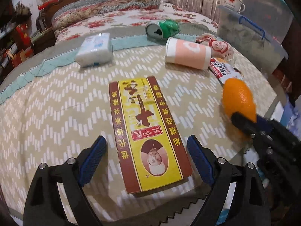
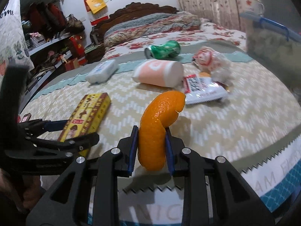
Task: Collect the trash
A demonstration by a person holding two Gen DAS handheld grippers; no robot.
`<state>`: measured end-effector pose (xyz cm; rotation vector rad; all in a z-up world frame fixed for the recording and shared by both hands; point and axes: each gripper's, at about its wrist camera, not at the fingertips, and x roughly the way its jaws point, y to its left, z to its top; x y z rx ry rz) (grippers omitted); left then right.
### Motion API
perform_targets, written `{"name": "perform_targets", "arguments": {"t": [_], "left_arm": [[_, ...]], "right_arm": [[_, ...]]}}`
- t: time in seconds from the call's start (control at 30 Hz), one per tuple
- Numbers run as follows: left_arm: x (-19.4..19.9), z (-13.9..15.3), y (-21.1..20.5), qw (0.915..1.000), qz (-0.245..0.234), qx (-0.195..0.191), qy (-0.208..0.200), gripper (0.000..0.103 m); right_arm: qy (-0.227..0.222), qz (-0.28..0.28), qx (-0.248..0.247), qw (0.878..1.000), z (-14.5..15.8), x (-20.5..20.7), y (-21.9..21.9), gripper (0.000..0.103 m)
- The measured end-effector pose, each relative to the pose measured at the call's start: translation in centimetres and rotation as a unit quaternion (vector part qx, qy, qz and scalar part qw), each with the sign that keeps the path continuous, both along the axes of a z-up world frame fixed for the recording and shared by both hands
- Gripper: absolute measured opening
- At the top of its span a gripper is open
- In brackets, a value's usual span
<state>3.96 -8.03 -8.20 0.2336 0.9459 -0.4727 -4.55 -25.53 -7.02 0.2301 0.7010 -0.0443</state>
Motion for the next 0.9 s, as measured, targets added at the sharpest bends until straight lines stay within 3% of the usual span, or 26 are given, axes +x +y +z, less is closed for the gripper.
{"name": "perform_targets", "arguments": {"t": [0.03,0.17,0.33,0.5,0.7,0.77,0.9], "left_arm": [[-0.2,0.0,-0.1,0.9999,-0.004,0.006,-0.008,0.063],[-0.4,0.5,0.3,0.9997,-0.014,-0.009,-0.016,0.06],[-0.7,2.1,1.0,0.9987,-0.018,-0.038,-0.029,0.06],[-0.8,1.4,0.6,0.9991,-0.023,-0.027,-0.021,0.06],[-0.5,0.3,0.8,0.9999,-0.01,-0.011,-0.007,0.061],[-0.5,0.3,0.9,0.9999,-0.007,-0.007,-0.009,0.064],[-0.5,0.2,1.2,1.0,0.001,-0.005,-0.006,0.073]], "right_arm": [[0.0,-0.001,0.0,1.0,-0.1,-0.1,-0.1,0.029],[0.004,-0.007,0.004,1.0,-0.6,-0.7,-0.6,0.029],[0.014,-0.003,0.01,1.0,-1.1,-0.7,-0.6,0.031],[0.023,0.0,0.009,1.0,-1.5,-0.8,-0.2,0.034],[0.022,-0.002,0.009,1.0,-1.4,-1.2,-0.1,0.045],[0.02,-0.002,0.008,1.0,-1.5,-1.5,0.0,0.05],[0.019,-0.001,0.004,1.0,-1.5,-2.1,0.1,0.051]]}}
